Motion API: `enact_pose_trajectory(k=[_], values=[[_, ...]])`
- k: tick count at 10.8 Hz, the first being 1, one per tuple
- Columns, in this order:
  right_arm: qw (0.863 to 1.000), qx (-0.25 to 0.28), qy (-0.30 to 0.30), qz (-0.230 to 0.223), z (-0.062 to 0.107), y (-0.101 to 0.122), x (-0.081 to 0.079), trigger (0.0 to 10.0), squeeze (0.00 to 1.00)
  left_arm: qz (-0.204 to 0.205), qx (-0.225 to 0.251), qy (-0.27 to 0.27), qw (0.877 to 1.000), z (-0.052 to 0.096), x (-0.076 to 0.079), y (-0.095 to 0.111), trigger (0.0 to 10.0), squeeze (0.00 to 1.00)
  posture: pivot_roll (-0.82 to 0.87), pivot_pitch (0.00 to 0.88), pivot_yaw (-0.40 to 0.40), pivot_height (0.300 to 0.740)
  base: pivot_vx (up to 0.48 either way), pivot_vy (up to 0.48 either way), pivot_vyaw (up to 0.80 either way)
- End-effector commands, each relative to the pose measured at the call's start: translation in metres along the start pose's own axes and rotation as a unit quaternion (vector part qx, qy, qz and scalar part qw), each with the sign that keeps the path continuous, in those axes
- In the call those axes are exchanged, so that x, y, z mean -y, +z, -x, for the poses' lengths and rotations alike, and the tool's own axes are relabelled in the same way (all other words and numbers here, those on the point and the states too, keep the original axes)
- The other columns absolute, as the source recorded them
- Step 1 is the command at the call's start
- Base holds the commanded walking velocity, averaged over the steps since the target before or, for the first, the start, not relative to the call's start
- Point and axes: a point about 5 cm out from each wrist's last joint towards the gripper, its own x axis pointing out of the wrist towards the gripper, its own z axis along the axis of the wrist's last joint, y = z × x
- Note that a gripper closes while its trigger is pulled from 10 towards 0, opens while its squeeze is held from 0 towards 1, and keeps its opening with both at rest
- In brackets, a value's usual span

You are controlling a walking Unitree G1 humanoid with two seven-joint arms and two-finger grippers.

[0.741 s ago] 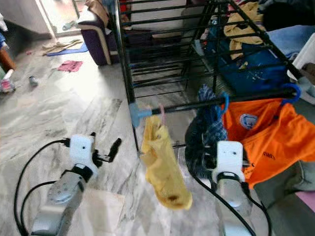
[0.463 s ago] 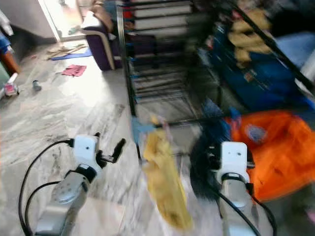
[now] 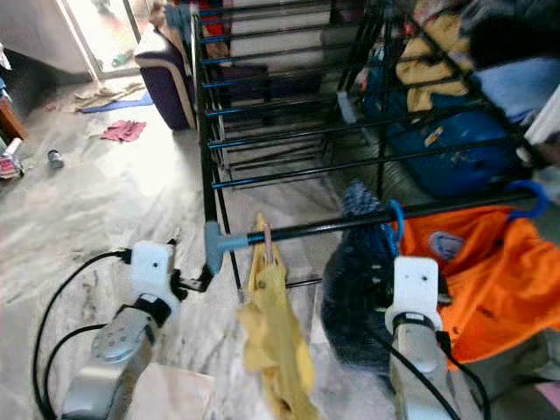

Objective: Hang hanger

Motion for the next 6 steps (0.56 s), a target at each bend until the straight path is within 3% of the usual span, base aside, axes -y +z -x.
enact_pose_trajectory(k=[1, 4, 6], values=[[1.000, -0.005, 0.010, -0.002, 0.003, 0.000, -0.003, 10.0, 0.00, -0.004, -0.014, 0.002, 1.000, 0.002, -0.003, -0.004, 10.0, 0.00, -0.08, 0.090, 0.037, 0.740, 0.000, 0.000, 0.00], [0.998, -0.025, 0.051, -0.008, 0.016, -0.006, 0.004, 10.0, 0.00, -0.013, -0.025, 0.010, 1.000, 0.006, -0.010, -0.006, 10.0, 0.00, -0.08, 0.099, 0.038, 0.740, 0.000, 0.000, 0.00], [0.995, -0.025, 0.091, -0.017, 0.013, -0.004, 0.011, 10.0, 0.00, -0.021, -0.033, 0.010, 0.999, 0.006, -0.010, -0.007, 10.0, 0.00, -0.08, 0.098, 0.042, 0.740, 0.000, 0.000, 0.00]])
